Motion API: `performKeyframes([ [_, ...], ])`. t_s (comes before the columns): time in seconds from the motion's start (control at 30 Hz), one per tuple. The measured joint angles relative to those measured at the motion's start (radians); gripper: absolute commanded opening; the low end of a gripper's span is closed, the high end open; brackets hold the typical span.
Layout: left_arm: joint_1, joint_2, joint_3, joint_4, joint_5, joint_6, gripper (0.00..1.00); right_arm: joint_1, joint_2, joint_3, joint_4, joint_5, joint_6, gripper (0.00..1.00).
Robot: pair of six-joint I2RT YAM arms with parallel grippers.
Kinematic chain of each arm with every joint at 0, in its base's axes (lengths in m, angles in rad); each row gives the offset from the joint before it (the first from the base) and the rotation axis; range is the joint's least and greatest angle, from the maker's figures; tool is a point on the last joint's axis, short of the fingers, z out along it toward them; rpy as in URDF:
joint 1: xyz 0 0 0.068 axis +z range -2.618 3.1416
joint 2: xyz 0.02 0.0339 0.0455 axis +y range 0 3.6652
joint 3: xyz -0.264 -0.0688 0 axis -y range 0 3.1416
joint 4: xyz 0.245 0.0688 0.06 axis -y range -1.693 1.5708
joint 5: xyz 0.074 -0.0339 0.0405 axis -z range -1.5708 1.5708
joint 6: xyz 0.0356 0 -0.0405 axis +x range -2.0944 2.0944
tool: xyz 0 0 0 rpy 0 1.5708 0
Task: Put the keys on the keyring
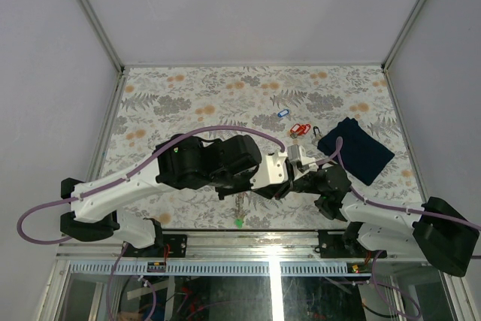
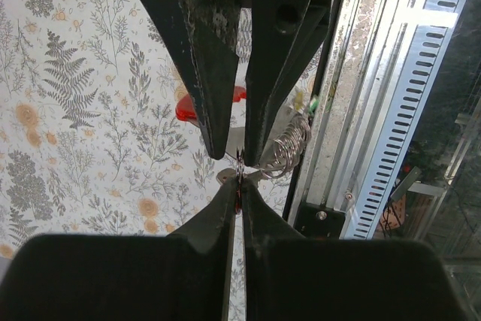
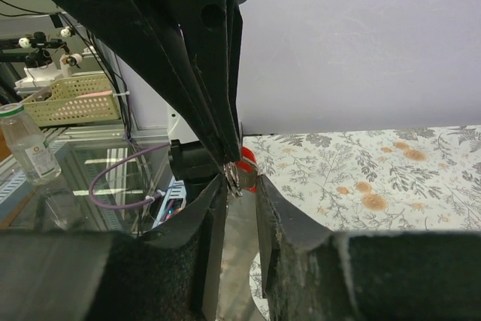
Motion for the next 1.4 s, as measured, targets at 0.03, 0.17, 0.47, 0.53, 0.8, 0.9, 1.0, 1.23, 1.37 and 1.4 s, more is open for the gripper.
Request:
performKeyframes([
  [0.03, 0.000, 0.000, 0.000, 0.000, 0.000, 0.000, 0.00, 0.001, 0.002, 0.000, 0.000, 0.000, 0.002, 0.25],
  [0.17, 0.000, 0.001, 0.000, 0.000, 0.000, 0.000, 0.00, 0.005, 0.006, 0.000, 0.010, 0.000, 0.004, 0.24],
  [0.47, -0.001, 0.012, 0.000, 0.000, 0.000, 0.000, 0.00, 0.006, 0.010, 0.000, 0.014, 0.000, 0.005, 0.24],
  [0.53, -0.001, 0.013, 0.000, 0.000, 0.000, 0.000, 0.00, 0.006, 0.010, 0.000, 0.015, 0.000, 0.006, 0.20],
  [0.8, -0.001, 0.015, 0.000, -0.002, -0.002, 0.003, 0.00, 0.012, 0.016, 0.000, 0.023, -0.004, 0.013, 0.01],
  [0.9, -0.001, 0.015, 0.000, -0.002, -0.002, 0.005, 0.03, 0.013, 0.016, 0.000, 0.024, -0.003, 0.016, 0.00],
  [1.0, -0.001, 0.015, 0.003, -0.002, -0.004, 0.005, 0.18, 0.013, 0.016, 0.000, 0.027, 0.004, 0.017, 0.00],
  [1.23, -0.004, -0.026, 0.016, 0.032, 0.013, 0.003, 0.34, 0.013, -0.068, 0.008, -0.073, 0.038, -0.026, 0.00],
  [1.37, -0.007, -0.129, -0.028, 0.106, 0.020, 0.004, 0.34, 0.013, -0.145, 0.050, -0.199, 0.044, -0.093, 0.00],
  [1.4, -0.007, -0.164, -0.047, 0.133, 0.019, 0.004, 0.34, 0.013, -0.165, 0.064, -0.232, 0.046, -0.111, 0.00],
])
